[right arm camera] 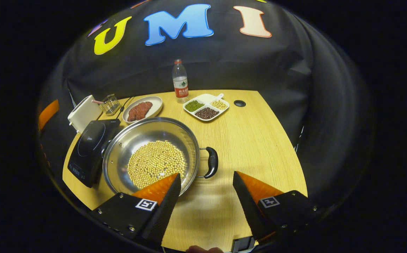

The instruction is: First push the handle of the pot to place it horizontally, then grasp the pot with both hands and set it on the induction cooktop.

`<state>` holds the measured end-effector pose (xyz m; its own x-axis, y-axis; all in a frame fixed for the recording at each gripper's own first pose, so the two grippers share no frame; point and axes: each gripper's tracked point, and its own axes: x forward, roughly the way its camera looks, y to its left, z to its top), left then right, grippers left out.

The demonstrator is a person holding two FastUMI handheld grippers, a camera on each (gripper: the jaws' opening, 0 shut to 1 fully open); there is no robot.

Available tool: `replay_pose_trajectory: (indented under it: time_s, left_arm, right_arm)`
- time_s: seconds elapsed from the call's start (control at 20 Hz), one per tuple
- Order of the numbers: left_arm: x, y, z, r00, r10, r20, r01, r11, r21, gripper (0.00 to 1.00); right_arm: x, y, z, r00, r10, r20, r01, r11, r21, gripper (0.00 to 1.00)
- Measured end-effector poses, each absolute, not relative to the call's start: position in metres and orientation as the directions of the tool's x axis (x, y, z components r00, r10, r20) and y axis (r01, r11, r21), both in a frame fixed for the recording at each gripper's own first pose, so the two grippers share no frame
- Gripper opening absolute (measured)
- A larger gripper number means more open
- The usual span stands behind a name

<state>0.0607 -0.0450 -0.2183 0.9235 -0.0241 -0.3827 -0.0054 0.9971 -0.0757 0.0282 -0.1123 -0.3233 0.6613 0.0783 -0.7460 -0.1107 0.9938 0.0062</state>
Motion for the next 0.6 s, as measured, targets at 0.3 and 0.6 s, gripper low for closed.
replay_pose_trajectory:
  time_s: [0.3,0.6]
  left_arm:
    - [0.070,-0.060,-0.290,0.867,-0.054,-0.496,0.030,0.998,-0.057,0.97]
    - [0.072,-0.066,-0.366,0.769,-0.069,-0.636,0.044,0.998,-0.055,0.98]
  right_arm:
    - [0.038,-0.111,-0.333,0.689,0.053,-0.723,-0.095,0.995,-0.017,0.91]
    - [0.058,-0.114,-0.364,0.656,0.034,-0.754,-0.067,0.998,-0.013,0.91]
